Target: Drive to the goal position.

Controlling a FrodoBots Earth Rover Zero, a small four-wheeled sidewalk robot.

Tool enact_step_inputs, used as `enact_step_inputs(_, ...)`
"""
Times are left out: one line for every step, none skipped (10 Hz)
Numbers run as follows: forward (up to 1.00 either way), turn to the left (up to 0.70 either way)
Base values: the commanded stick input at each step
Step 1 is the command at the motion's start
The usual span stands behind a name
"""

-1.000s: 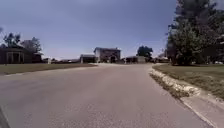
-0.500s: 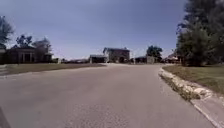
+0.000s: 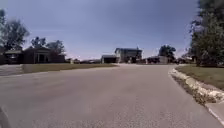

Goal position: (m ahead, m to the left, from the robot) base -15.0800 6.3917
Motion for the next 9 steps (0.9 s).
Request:
enact_step_inputs(0.0, 0.7)
enact_step_inputs(0.0, 0.7)
enact_step_inputs(0.0, 0.7)
enact_step_inputs(0.0, 0.7)
enact_step_inputs(0.0, 0.7)
enact_step_inputs(0.0, 0.7)
enact_step_inputs(0.0, 0.7)
enact_step_inputs(0.0, 0.7)
enact_step_inputs(0.0, 0.7)
